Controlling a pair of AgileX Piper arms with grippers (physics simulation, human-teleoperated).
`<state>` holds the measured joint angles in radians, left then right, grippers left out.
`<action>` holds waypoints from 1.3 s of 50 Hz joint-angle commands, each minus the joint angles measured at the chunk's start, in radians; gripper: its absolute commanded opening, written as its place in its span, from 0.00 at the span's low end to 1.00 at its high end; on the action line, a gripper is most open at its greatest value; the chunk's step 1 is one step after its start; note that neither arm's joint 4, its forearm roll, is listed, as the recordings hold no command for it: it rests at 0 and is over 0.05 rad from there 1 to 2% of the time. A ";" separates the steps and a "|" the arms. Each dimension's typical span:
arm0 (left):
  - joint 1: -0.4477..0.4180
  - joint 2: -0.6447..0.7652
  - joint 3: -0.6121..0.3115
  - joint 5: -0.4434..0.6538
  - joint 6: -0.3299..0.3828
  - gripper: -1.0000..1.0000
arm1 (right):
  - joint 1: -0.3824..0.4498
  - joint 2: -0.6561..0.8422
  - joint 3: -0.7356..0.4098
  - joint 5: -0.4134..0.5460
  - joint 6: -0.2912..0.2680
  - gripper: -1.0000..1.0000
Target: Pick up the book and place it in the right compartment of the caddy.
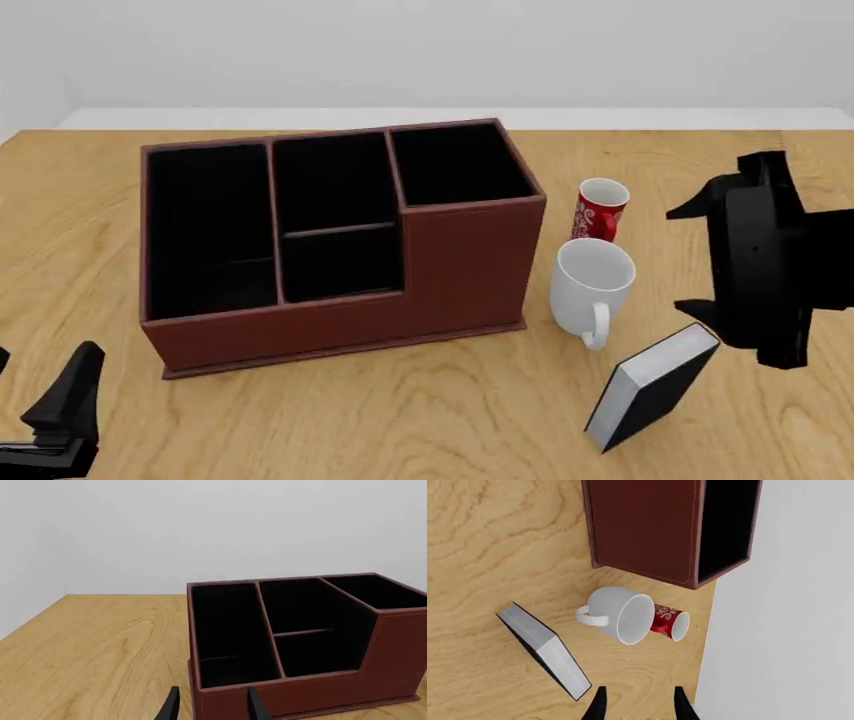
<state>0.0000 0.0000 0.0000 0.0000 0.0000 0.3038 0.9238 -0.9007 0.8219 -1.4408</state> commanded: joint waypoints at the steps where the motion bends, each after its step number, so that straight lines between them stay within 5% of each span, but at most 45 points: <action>1: 0.000 0.000 0.000 0.000 0.000 1.00 | 0.007 -0.030 0.018 0.071 -0.008 1.00; 5: 0.000 0.000 0.000 0.000 0.000 1.00 | 0.008 -0.052 0.053 0.067 -0.033 1.00; 6: 0.000 0.000 0.000 0.000 0.000 1.00 | 0.050 -0.039 0.017 0.075 0.013 1.00; 10: 0.000 0.000 0.000 0.000 0.000 1.00 | 0.029 -0.047 0.043 0.063 -0.013 1.00; 34: 0.000 0.000 0.000 0.000 0.000 1.00 | 0.094 -0.050 0.122 0.093 0.039 1.00; 65: 0.000 0.000 0.000 0.000 0.000 1.00 | 0.137 0.020 0.187 0.020 0.089 1.00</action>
<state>0.0000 0.0000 0.0000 0.0000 0.0000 0.4313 0.9167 -0.7311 0.8655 -1.3647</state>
